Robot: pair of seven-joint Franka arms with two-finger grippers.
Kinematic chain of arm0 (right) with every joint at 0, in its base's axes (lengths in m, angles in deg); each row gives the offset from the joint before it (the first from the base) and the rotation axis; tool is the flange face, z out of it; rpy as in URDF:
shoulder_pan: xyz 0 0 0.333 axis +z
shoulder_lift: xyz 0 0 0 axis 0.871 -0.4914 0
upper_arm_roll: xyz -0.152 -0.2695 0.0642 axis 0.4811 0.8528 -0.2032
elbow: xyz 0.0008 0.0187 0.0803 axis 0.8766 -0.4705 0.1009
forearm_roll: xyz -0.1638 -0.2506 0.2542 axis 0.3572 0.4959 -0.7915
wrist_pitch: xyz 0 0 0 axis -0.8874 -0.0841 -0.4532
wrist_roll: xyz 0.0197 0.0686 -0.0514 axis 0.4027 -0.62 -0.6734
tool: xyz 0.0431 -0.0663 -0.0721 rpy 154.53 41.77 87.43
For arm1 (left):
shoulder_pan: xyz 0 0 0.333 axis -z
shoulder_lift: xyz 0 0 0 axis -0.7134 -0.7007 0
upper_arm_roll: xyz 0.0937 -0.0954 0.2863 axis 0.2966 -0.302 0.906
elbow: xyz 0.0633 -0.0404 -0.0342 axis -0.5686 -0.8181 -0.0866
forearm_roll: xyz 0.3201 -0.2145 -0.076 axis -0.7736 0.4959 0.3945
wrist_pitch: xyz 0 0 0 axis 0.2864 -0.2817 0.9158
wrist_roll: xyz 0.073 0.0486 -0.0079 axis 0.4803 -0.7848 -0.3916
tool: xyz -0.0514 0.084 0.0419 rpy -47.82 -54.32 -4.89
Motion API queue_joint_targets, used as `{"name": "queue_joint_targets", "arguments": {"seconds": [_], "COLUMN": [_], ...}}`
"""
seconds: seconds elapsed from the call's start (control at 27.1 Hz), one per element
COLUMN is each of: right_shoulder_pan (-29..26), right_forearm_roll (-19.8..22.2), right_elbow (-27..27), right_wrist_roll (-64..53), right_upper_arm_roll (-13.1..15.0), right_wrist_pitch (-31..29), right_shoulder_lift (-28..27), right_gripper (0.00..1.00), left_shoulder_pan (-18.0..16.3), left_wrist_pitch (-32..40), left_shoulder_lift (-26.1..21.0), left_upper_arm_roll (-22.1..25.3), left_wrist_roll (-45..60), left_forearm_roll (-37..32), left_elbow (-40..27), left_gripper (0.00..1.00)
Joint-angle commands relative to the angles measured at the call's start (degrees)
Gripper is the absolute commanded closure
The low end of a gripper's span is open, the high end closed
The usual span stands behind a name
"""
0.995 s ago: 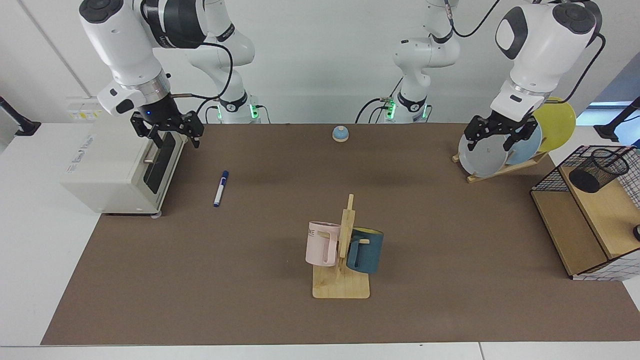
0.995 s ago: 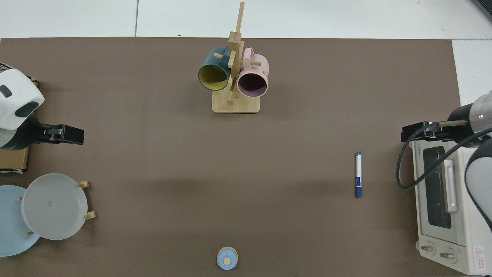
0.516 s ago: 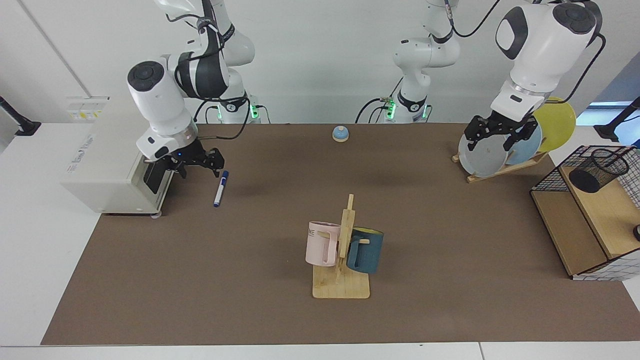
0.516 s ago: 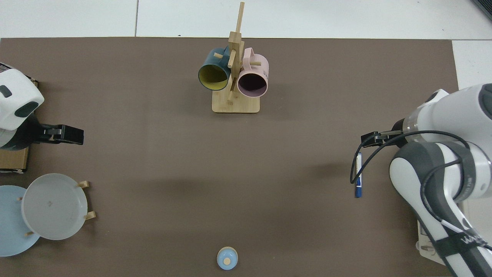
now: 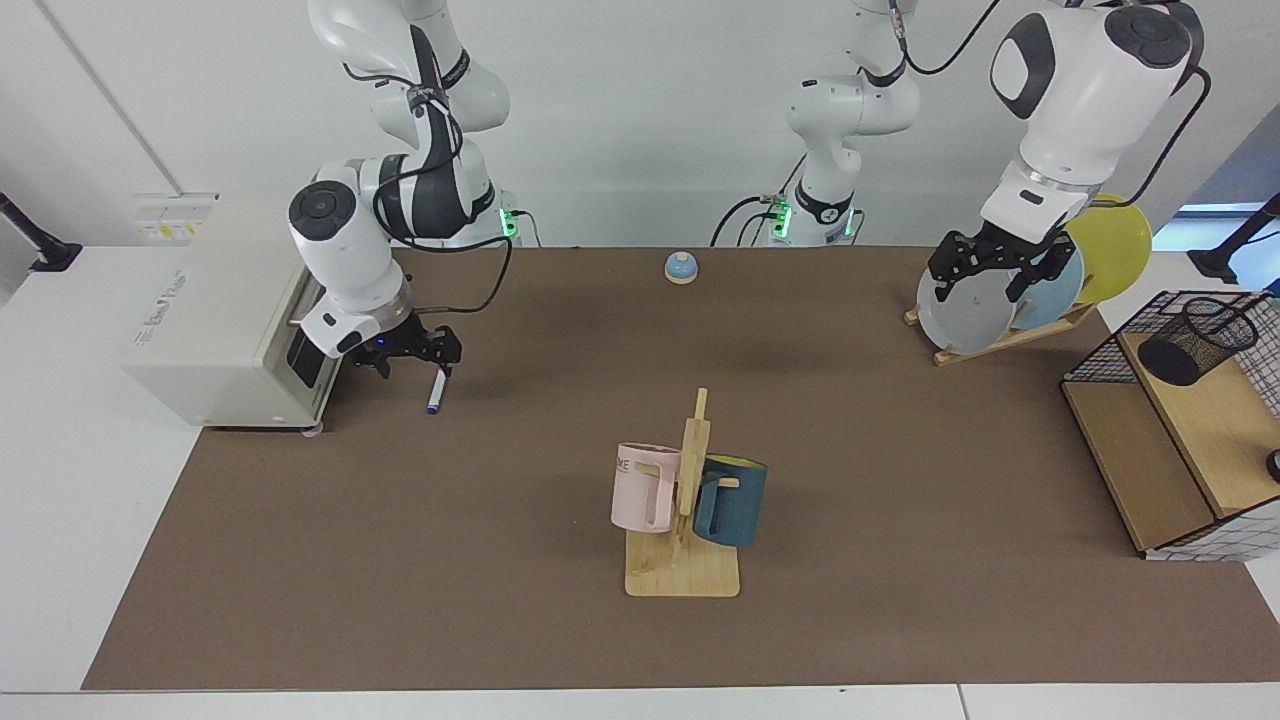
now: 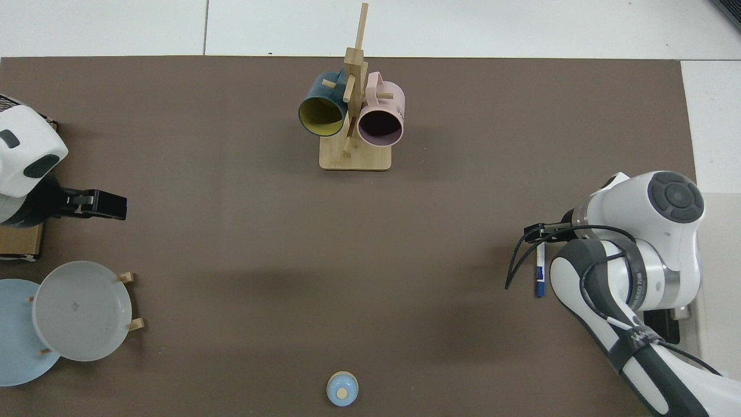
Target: Put markers into pen holder
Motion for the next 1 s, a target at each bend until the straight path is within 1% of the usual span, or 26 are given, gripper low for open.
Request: {"name": "queue_joint_targets", "arguments": {"seconds": [0.0,0.11,0.26,0.33,0.52,0.59,0.7,0.77,0.88,0.96], "right_shoulder_pan": [-1.2,-1.3,-1.4,-1.4,-1.4,-1.4,-1.4,-1.4,-1.4,-1.4], "right_forearm_roll": [-0.1,-0.2,-0.3,-0.3,-0.4,-0.5,-0.8,-0.8,-0.9,-0.9], "right_elbow": [-3.4,-5.2,-5.8,-5.8,-5.8,-5.9,-5.9,-5.9,-6.2,-6.3], "right_wrist_roll": [2.2,2.3,2.4,2.4,2.5,2.8,3.2,4.3,4.4,4.5], "right_upper_arm_roll": [-0.5,-0.5,-0.5,-0.5,-0.5,-0.5,-0.5,-0.5,-0.5,-0.5], "right_wrist_pitch": [-5.5,-8.2,-8.6,-8.6,-8.6,-8.4,-8.4,-8.3,-8.3,-8.3], "right_shoulder_lift": [-0.7,-0.7,-1.1,-1.2,-1.2,-1.2,-1.2,-1.2,-1.2,-1.2], "right_gripper": [0.0,0.0,0.01,0.06,0.09,0.14,0.26,0.37,0.56,0.67], "left_shoulder_pan": [0.0,-0.9,-1.0,-1.1,-1.8,-1.9,-1.9,-1.9,-1.9,-1.9], "left_wrist_pitch": [1.1,3.7,6.8,8.4,11.5,11.9,11.9,11.8,12.4,12.4], "left_shoulder_lift": [0.7,0.8,1.4,1.5,1.7,1.7,1.6,1.6,1.6,1.6], "left_upper_arm_roll": [0.7,0.7,0.8,1.0,1.4,1.5,1.5,1.5,1.5,1.5], "left_wrist_roll": [-4.7,-6.0,-6.0,-6.0,-6.0,-6.1,-6.9,-7.8,-8.0,-8.1], "left_forearm_roll": [-0.2,-0.2,-0.2,-0.2,-0.2,-0.2,-0.3,-0.3,-0.3,-0.3], "left_elbow": [-1.1,-1.0,-0.9,-0.8,-0.6,-0.2,0.3,0.3,0.3,0.3], "left_gripper": [0.0,0.0,0.0,0.0,0.0,0.0,0.0,0.0,0.0,0.0]}}
